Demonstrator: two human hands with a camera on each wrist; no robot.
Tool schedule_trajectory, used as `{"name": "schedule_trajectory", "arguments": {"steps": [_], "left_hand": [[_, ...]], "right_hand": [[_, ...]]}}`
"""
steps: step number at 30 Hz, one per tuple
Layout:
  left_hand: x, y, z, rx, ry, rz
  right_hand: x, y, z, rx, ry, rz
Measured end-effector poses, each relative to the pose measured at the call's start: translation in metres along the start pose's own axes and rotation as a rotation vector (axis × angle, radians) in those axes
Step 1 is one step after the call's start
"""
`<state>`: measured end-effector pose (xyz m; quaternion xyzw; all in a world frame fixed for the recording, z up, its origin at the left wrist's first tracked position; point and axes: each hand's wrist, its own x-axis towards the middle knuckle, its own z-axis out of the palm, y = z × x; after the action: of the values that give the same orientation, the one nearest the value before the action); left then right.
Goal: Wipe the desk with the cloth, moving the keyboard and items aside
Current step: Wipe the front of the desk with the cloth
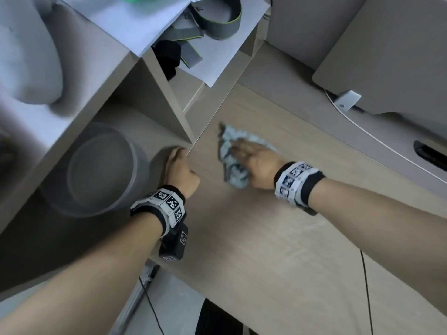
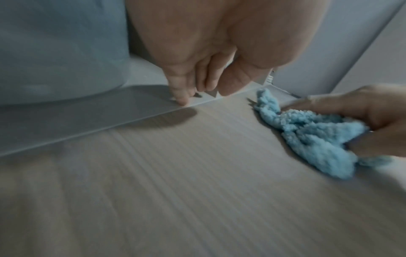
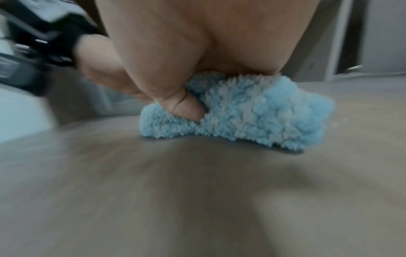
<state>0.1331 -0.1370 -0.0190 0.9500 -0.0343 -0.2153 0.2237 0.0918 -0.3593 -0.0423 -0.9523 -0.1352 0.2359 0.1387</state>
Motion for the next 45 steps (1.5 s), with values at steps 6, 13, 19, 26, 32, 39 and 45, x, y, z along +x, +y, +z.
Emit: {"name": "schedule_trajectory", "arguments": {"steps": [6,13,19,26,32,39,45], "left_hand": [[-0.019,-0.020,-0.005,0.099,-0.078,-0.067],[-0.023,-0.024,-0.001,0.157,-0.098,-0.045],[-0.030,-0.019,0.005,0.095,-0.005,-0.036],[-0.032,0.011,0.018,0.142,-0.054,0.056],[-0.024,0.035,0.029,0.242,-0.062,0.164],[-0.009,0.081,0.043,0.298,-0.070,0.254],[-0.007,0.101,0.058,0.386,-0.110,0.208]], "right_hand": [[0.044,-0.023,-0.011,-0.014,0.045,0.198],[-0.015,-0.076,0.041,-0.060,-0.066,-0.144],[-0.044,0.039,0.008,0.122,0.171,0.492],[-0.048,-0.056,0.053,0.007,0.040,0.133],[-0.095,0.002,0.053,0.001,0.078,0.178],[-0.127,0.125,0.028,0.176,0.259,0.726],[-0.068,0.087,0.024,0.159,0.244,0.576]]}}
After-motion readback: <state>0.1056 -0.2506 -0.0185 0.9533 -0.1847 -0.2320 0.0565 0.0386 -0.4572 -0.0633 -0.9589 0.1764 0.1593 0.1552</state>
